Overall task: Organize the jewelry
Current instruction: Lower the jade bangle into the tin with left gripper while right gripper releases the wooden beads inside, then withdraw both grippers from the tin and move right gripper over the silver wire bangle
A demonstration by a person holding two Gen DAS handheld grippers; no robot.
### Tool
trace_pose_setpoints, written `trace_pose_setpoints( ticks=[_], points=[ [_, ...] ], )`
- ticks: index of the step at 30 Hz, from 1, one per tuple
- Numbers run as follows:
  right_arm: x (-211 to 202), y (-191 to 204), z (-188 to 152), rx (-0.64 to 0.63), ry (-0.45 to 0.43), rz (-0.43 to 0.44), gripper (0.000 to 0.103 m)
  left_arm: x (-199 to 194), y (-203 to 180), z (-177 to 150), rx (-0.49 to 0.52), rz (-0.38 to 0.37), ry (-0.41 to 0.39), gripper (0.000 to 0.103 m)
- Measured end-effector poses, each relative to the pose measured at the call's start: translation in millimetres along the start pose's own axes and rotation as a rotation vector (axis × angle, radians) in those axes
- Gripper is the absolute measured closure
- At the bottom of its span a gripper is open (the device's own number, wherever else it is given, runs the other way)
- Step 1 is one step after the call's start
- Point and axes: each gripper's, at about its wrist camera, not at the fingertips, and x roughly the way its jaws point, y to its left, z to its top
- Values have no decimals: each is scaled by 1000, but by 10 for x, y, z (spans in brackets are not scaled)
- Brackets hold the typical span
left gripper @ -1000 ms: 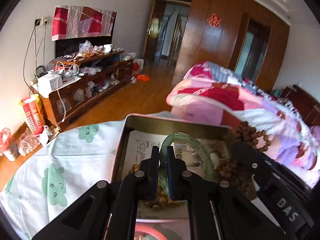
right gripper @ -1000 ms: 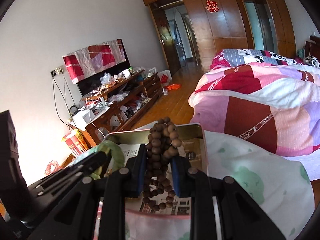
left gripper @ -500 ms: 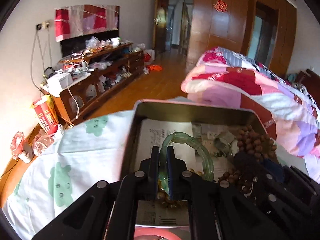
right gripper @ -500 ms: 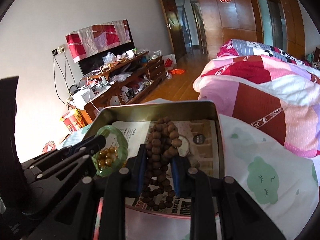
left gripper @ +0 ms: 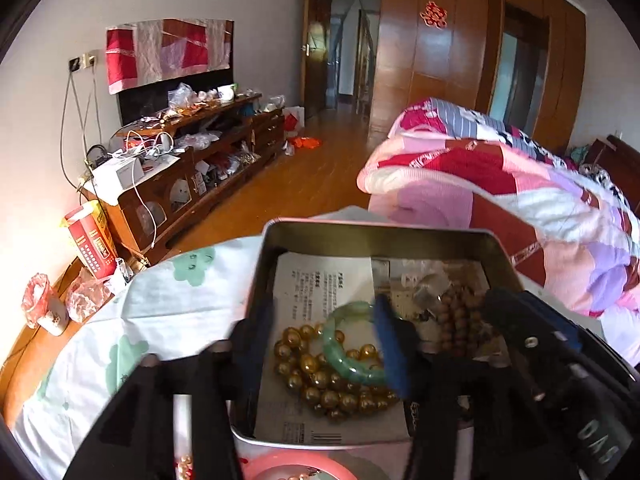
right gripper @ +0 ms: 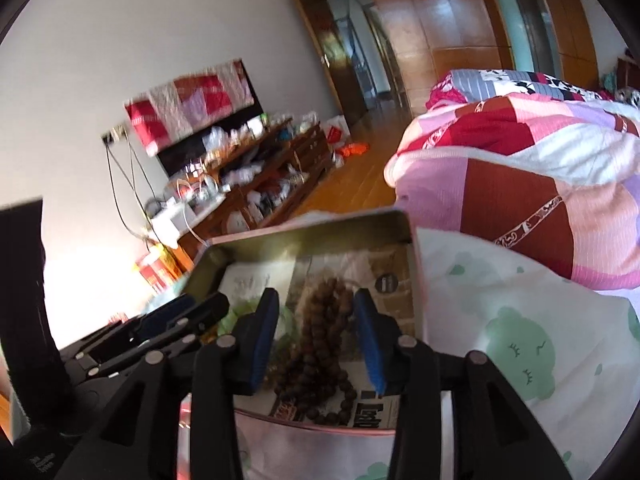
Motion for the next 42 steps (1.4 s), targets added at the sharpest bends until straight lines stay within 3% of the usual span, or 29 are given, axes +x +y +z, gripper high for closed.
trace_pose_setpoints(
  ticks=[2, 6, 7, 10, 16, 26, 33, 38, 42],
  points=[
    [-63, -22, 29, 25, -33, 16, 58, -31, 9, 13, -13, -18, -10, 40],
    [-190, 0, 62, 29, -113, 10, 32, -118, -61, 22, 6, 20, -17, 35],
    [-218, 18, 71, 23, -124, -3, 31, -138, -78, 17, 15, 28, -15, 35],
    [-283, 65, 72, 11, -120, -39, 31, -254, -83, -40, 41, 57, -3, 35],
    [-509, 67, -32, 13, -79, -45, 31, -557, 17, -206, 0, 92, 28, 35],
    [-1039, 112, -478, 2, -1, -50, 31, -1085, 46, -747, -29, 77, 64, 35],
    [-1317, 177, -779, -35, 45, -43, 32, -1557, 285, -1189, -48, 95, 34, 35],
    [-1414, 240, -997, -74, 82, -34, 38, -1714, 486, -1478, -80, 120, 35, 35],
    [-1460, 341, -1187, -128, 114, -23, 49, -1791, 553, -1642, -78, 133, 52, 35]
  ],
)
